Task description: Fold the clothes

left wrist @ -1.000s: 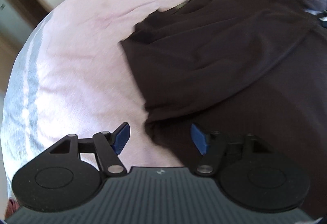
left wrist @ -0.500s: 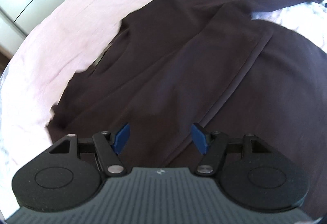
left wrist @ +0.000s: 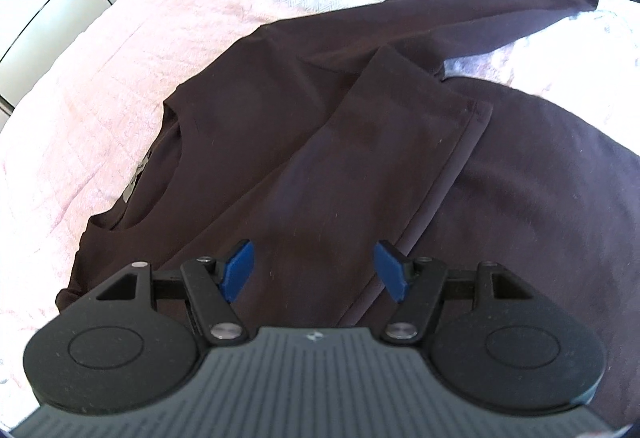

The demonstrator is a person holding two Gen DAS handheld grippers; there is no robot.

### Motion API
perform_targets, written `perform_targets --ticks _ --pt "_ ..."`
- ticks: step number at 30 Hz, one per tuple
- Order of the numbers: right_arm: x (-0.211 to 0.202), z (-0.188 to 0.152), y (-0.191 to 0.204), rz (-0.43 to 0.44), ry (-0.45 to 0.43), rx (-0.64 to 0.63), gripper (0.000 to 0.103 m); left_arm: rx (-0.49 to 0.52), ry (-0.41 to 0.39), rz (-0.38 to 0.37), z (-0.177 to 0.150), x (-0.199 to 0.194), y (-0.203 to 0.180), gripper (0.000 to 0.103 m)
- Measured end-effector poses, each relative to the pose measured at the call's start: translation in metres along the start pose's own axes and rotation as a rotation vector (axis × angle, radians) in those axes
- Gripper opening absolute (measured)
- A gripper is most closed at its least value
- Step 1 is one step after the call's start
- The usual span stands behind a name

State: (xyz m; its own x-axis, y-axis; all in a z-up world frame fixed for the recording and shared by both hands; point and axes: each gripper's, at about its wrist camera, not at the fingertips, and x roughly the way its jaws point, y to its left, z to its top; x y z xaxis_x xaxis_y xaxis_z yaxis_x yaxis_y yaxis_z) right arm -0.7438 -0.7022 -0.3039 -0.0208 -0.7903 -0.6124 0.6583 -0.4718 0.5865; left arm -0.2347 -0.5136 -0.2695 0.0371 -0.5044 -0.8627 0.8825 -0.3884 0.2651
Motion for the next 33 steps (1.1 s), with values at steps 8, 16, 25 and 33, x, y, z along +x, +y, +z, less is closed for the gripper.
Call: perform_targets --ticks 8,16,25,33 --pt "-0.052 -0.068 0.175 0.252 0.025 -0.436 0.01 -0.098 -0.037 0.039 -0.039 -0.043 0.04 0.064" --pt "-0.163 -0.325 0.345 0.923 0.31 -1.018 0.011 -0.223 0.049 0.189 -0.147 -0.099 0.117 0.064" --pt "-0.179 -0.478 0.328 0.848 0.718 -1.236 0.046 -0.402 0.098 0.159 -0.224 -0.106 0.169 0.064" --pt "-0.153 -0.416 0.287 0.509 0.6 -1.243 0.052 -0.428 0.0 -0.02 -0.175 -0.041 0.184 0.063"
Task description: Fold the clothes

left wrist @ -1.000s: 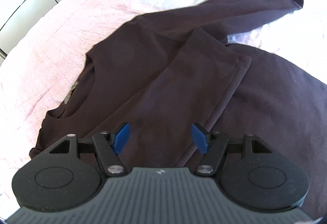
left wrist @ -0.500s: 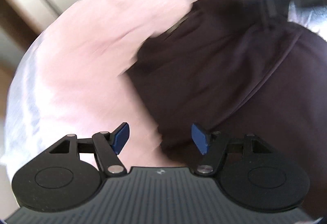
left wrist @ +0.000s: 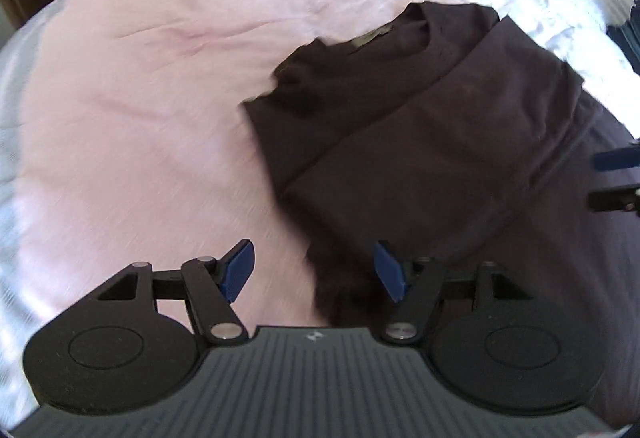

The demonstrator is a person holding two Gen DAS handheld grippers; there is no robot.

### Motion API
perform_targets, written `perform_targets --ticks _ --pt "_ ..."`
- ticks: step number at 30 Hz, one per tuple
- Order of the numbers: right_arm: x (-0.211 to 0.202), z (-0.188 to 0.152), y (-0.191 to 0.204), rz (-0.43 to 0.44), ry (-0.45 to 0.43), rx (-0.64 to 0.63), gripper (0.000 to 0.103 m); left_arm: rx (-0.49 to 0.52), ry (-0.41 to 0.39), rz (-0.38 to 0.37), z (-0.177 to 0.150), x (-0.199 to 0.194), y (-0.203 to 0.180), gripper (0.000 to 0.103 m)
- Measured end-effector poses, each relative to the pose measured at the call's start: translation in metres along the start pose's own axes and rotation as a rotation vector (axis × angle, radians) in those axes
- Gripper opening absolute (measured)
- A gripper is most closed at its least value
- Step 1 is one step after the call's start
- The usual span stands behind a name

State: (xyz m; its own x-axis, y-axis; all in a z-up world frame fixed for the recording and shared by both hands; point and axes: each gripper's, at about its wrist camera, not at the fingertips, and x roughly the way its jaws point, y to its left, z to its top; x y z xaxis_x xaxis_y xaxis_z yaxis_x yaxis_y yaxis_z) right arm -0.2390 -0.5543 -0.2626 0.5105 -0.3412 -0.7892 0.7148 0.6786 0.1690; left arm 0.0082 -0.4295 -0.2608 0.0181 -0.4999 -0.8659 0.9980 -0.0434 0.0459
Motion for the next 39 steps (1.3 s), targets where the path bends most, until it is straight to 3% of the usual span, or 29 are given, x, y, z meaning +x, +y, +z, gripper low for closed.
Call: perform_targets --ticks 4,7,11,13,15,20,22,24,28,34,37,39 --pt "-0.007 -0.004 -0.066 -0.165 -0.023 0.152 0.053 0.054 0.024 0.025 0.02 0.036 -0.006 0.063" --pt "-0.005 0.007 -0.114 -0.22 -0.084 0.23 0.053 0.084 0.069 0.063 0.021 0.053 -0.005 0.064" --pt "0.012 0.027 -0.157 -0.175 -0.178 0.291 0.053 0.091 0.105 0.091 0.013 0.065 -0.004 0.067" --pt "0.025 0.032 -0.173 -0.129 -0.182 0.356 0.053 0.064 0.115 0.1 0.013 0.068 -0.002 0.069" --pt "0.042 0.031 -0.185 -0.12 -0.116 0.382 0.053 0.041 0.125 0.113 0.013 0.068 -0.002 0.069" --pt "0.016 0.006 -0.19 -0.228 0.031 0.32 0.053 0.05 0.136 0.159 0.019 0.059 -0.012 0.064" --pt "-0.002 -0.008 -0.198 -0.224 0.061 0.378 0.053 0.056 0.126 0.166 0.019 0.05 -0.018 0.061" --pt "-0.019 -0.015 -0.206 -0.195 0.016 0.4 0.053 0.061 0.1 0.169 0.02 0.037 -0.029 0.06" --pt "-0.021 0.009 -0.233 -0.114 -0.045 0.356 0.053 0.103 0.01 0.09 0.028 0.012 -0.065 0.06" --pt "0.022 0.055 -0.279 0.072 -0.06 0.377 0.053 0.257 -0.104 -0.133 0.056 0.017 -0.154 0.06" --pt "0.057 0.078 -0.296 0.126 -0.022 0.395 0.053 0.292 -0.074 -0.224 0.057 0.044 -0.185 0.061" --pt "0.082 0.092 -0.309 0.142 0.035 0.425 0.052 0.294 -0.04 -0.227 0.05 0.053 -0.194 0.06"
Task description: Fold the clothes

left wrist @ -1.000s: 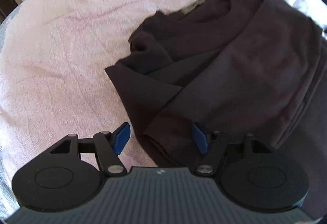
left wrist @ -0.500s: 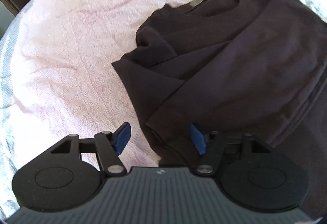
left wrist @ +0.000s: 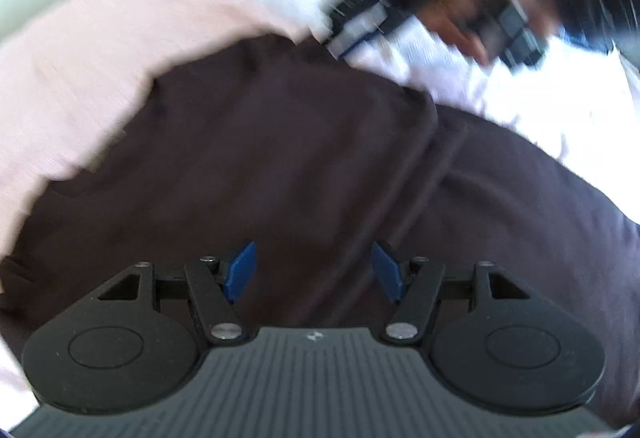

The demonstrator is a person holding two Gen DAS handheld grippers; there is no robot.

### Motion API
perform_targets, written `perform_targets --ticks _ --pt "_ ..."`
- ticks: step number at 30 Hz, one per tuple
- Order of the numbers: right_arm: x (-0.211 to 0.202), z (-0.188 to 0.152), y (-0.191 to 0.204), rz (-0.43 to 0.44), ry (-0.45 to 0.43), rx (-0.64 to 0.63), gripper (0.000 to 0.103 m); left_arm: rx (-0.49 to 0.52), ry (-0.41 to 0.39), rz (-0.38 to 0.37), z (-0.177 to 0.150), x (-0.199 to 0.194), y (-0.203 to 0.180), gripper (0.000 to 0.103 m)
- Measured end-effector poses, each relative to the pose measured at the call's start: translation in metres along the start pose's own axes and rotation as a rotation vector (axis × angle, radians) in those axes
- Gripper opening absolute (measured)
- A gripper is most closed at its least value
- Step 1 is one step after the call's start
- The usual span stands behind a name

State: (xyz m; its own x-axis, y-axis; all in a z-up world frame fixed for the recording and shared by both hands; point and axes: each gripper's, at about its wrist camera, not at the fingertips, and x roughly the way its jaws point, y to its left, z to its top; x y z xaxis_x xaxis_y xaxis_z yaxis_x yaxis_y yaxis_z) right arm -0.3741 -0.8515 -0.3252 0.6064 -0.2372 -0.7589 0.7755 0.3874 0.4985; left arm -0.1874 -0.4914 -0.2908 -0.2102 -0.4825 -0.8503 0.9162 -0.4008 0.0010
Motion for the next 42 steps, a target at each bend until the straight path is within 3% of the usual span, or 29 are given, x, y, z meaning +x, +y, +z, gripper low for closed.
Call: perform_targets --ticks 1,2,6,7,8,9,11,12,14,17,22,27,33,37,42 --pt "0.009 0.009 -0.001 0.002 0.016 -0.009 0.016 -0.001 0.014 -0.001 -0.003 0.004 -0.004 0.06" --pt "0.018 0.018 -0.001 0.004 0.032 -0.02 0.003 -0.001 0.028 -0.002 -0.005 0.008 -0.007 0.06" --pt "0.025 0.042 0.009 0.001 -0.035 -0.077 0.003 -0.018 0.06 0.001 -0.012 0.014 -0.014 0.06" --pt "0.025 0.046 0.01 0.001 -0.058 -0.074 0.004 -0.028 0.061 0.004 -0.013 0.011 -0.013 0.06" --pt "0.018 0.044 0.009 0.007 -0.086 -0.054 0.014 -0.038 0.061 0.007 -0.013 0.008 -0.012 0.06" --pt "0.008 0.037 0.009 -0.003 -0.118 -0.048 0.033 -0.047 0.061 0.011 -0.014 0.005 -0.01 0.06" --pt "-0.017 0.018 0.01 -0.029 -0.185 -0.062 0.053 -0.062 0.058 0.025 -0.015 0.001 -0.008 0.06" --pt "-0.03 0.003 0.009 -0.026 -0.203 -0.08 0.053 -0.071 0.06 0.035 -0.018 -0.001 -0.006 0.06" --pt "-0.046 -0.032 0.007 -0.032 -0.16 -0.106 0.053 -0.097 0.076 0.052 -0.024 -0.003 -0.003 0.06" --pt "-0.057 -0.088 -0.002 -0.108 0.002 -0.149 0.053 -0.108 0.094 0.081 -0.028 -0.011 0.0 0.06" --pt "-0.11 -0.159 -0.004 -0.175 -0.004 -0.141 0.053 -0.087 0.106 0.129 -0.05 -0.029 0.0 0.06" --pt "-0.144 -0.222 0.02 -0.257 0.028 -0.149 0.053 -0.075 0.129 0.156 -0.098 -0.054 -0.011 0.061" --pt "-0.173 -0.292 0.06 -0.401 0.054 -0.206 0.053 -0.059 0.09 0.167 -0.16 -0.097 -0.03 0.062" --pt "-0.188 -0.326 0.096 -0.388 -0.006 -0.31 0.054 0.029 0.04 0.193 -0.187 -0.117 -0.051 0.062" --pt "-0.175 -0.356 0.114 -0.307 -0.006 -0.438 0.054 0.08 0.0 0.276 -0.21 -0.12 -0.075 0.062"
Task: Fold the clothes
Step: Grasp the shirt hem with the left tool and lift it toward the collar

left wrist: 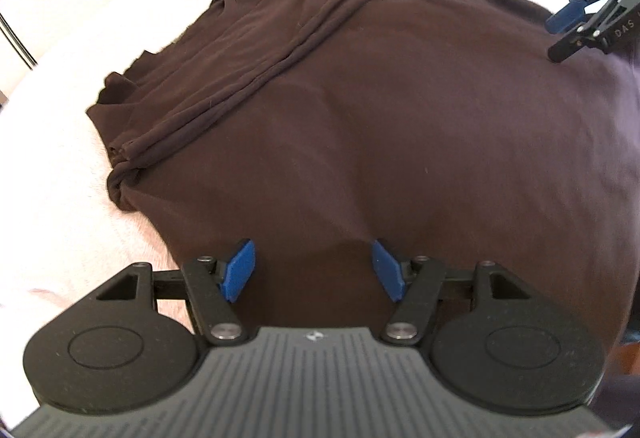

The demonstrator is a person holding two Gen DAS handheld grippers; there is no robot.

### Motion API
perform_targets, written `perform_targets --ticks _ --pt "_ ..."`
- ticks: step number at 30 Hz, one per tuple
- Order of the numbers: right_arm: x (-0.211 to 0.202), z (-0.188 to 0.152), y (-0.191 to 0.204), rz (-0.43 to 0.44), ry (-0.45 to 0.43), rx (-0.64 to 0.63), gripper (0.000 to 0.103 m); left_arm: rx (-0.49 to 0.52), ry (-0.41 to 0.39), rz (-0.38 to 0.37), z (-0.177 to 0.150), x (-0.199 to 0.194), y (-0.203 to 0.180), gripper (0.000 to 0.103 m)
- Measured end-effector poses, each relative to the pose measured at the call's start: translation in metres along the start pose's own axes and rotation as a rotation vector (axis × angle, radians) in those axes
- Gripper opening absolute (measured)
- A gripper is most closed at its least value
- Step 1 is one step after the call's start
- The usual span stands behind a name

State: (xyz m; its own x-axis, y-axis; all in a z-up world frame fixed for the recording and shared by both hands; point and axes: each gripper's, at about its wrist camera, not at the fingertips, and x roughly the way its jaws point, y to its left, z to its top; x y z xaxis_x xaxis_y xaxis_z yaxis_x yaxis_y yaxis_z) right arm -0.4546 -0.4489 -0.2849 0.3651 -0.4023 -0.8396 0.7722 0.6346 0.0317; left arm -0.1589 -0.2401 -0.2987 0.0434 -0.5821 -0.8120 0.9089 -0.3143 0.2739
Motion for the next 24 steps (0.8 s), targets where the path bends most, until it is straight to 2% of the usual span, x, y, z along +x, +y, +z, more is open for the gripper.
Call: perform_targets --ticks 2,4,9,16,20,24 --pt "0.009 -0.017 0.013 -0.023 -0.026 -0.051 0.054 -0.023 -0.013 0.04 -0.004 0.0 -0.007 0.062" --pt "0.012 -0.03 0.013 -0.026 -0.089 -0.059 0.054 -0.03 -0.03 0.08 -0.008 0.0 -0.014 0.062" --pt "0.012 -0.062 -0.004 0.03 -0.244 0.008 0.057 -0.059 -0.091 0.164 -0.018 -0.001 -0.026 0.062" --pt "0.009 -0.097 -0.008 0.024 -0.405 0.001 0.057 -0.077 -0.138 0.258 -0.026 -0.006 -0.042 0.061" --pt "0.003 -0.119 -0.004 -0.028 -0.444 -0.021 0.058 -0.049 -0.146 0.331 -0.031 -0.016 -0.061 0.059" --pt "-0.01 -0.134 -0.006 -0.058 -0.41 -0.001 0.062 -0.025 -0.12 0.366 -0.035 -0.032 -0.081 0.058"
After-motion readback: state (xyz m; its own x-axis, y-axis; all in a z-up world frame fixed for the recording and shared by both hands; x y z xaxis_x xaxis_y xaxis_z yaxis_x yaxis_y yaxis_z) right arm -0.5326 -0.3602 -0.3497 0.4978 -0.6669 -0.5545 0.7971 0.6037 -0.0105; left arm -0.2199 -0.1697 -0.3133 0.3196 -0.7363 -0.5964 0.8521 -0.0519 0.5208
